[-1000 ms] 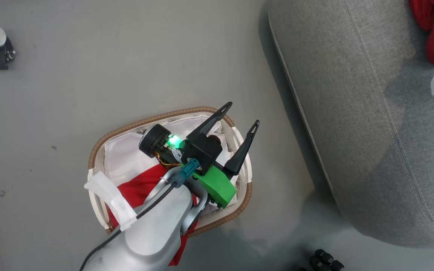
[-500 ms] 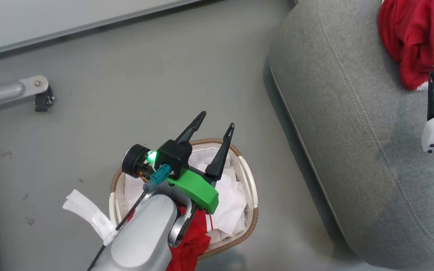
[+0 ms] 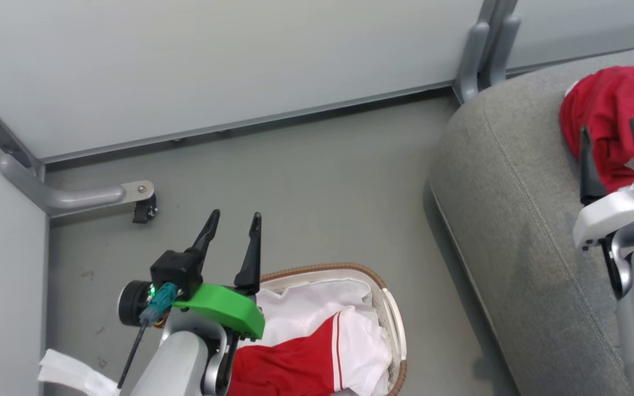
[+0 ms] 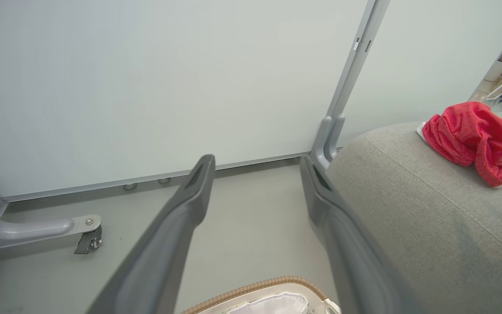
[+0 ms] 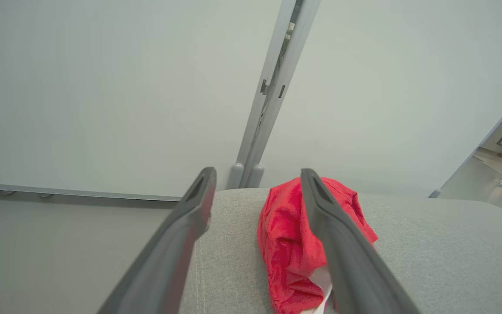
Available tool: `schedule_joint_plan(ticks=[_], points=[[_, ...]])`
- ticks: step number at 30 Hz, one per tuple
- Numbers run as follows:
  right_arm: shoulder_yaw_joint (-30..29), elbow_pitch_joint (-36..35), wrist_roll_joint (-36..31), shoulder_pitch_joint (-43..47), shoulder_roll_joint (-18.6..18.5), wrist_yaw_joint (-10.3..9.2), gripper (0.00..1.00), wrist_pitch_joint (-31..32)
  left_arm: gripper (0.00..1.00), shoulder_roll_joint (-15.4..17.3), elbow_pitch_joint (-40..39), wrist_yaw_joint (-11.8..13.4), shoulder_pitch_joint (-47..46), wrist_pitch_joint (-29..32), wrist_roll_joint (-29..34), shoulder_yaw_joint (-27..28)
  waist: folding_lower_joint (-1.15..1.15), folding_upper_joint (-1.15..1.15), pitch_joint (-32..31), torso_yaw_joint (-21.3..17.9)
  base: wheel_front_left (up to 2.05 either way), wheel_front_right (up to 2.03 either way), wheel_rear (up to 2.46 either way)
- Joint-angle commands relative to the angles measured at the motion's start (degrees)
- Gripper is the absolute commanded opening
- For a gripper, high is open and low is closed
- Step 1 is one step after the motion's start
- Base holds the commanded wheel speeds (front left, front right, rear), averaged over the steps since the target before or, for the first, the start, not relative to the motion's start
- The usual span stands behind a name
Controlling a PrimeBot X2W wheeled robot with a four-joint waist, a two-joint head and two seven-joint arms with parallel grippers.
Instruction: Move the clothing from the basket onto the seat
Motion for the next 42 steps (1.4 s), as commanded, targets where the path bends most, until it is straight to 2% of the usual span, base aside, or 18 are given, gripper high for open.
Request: schedule_joint_plan(ticks=[1,7,15,19,24,42], points=[[0.4,-1.2,0.7,2.1,1.2,-0.08,1.00,-0.3,1.00,0.2,-0.6,0.5,2.0,0.0,0.5,1.6,0.00,0.00,-4.8,4.5,0.00,0.00,0.00],[2.2,-6.0,3.8,7.9,5.8,-0.08,1.00,-0.3,1.00,0.1,-3.0,0.9,7.7,0.0,2.4,8.0,0.00,0.00,-6.4,6.3,0.00,0.00,0.00],[4.7,-10.2,7.0,16.7,8.2,-0.08,1.00,-0.3,1.00,-0.1,-5.0,0.1,13.4,0.0,3.8,12.4,0.00,0.00,-7.3,8.6,0.00,0.00,0.00],[7.2,-12.2,10.3,20.5,8.3,-0.08,1.00,-0.3,1.00,-0.1,-6.1,0.4,16.0,0.0,4.1,13.3,0.00,0.00,-7.7,8.8,0.00,0.00,0.00],[7.7,-13.3,15.3,24.4,8.3,-0.08,1.00,-0.3,1.00,-0.1,-7.8,0.7,18.6,0.0,3.7,13.2,0.00,0.00,-8.3,8.7,0.00,0.00,0.00],[7.9,-12.6,15.2,26.9,8.3,-0.08,1.00,-0.3,1.00,-0.1,-7.4,1.3,19.4,0.0,2.8,12.1,0.00,0.00,-8.9,7.9,0.00,0.00,0.00]])
